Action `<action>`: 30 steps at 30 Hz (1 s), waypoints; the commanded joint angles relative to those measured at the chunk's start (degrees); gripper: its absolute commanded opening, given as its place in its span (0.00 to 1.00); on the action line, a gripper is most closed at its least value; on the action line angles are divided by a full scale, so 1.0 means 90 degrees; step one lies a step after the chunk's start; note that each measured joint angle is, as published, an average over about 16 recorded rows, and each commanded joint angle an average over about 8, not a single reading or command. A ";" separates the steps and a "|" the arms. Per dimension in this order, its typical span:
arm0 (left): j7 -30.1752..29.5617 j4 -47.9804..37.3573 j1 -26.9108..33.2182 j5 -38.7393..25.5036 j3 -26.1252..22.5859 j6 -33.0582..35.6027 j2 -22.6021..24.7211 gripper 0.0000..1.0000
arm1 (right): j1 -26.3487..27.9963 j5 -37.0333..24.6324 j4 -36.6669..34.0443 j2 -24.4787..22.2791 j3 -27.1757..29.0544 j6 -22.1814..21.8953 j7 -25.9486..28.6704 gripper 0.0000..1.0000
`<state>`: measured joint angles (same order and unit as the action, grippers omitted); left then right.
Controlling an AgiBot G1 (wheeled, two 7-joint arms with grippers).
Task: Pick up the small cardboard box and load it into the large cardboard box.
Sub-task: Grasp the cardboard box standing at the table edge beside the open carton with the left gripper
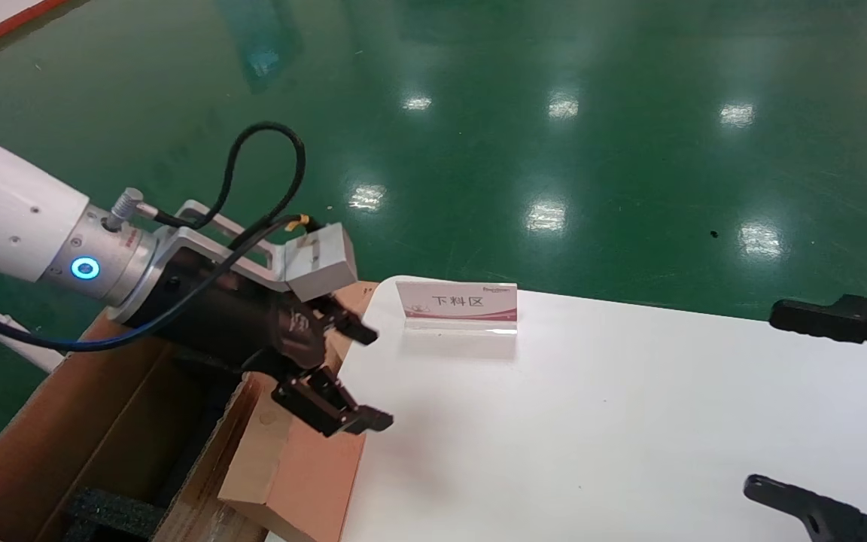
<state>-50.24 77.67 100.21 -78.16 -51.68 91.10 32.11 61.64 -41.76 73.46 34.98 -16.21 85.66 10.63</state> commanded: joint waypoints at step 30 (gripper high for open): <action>-0.3836 0.0005 0.4379 0.0715 -0.6948 -0.0117 0.1528 1.00 | 0.0003 0.0010 0.0000 -0.0006 -0.0014 -0.0006 -0.0007 1.00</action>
<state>-84.22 77.71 138.97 -72.08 -113.18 89.86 45.26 61.67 -41.67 73.46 34.92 -16.34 85.61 10.56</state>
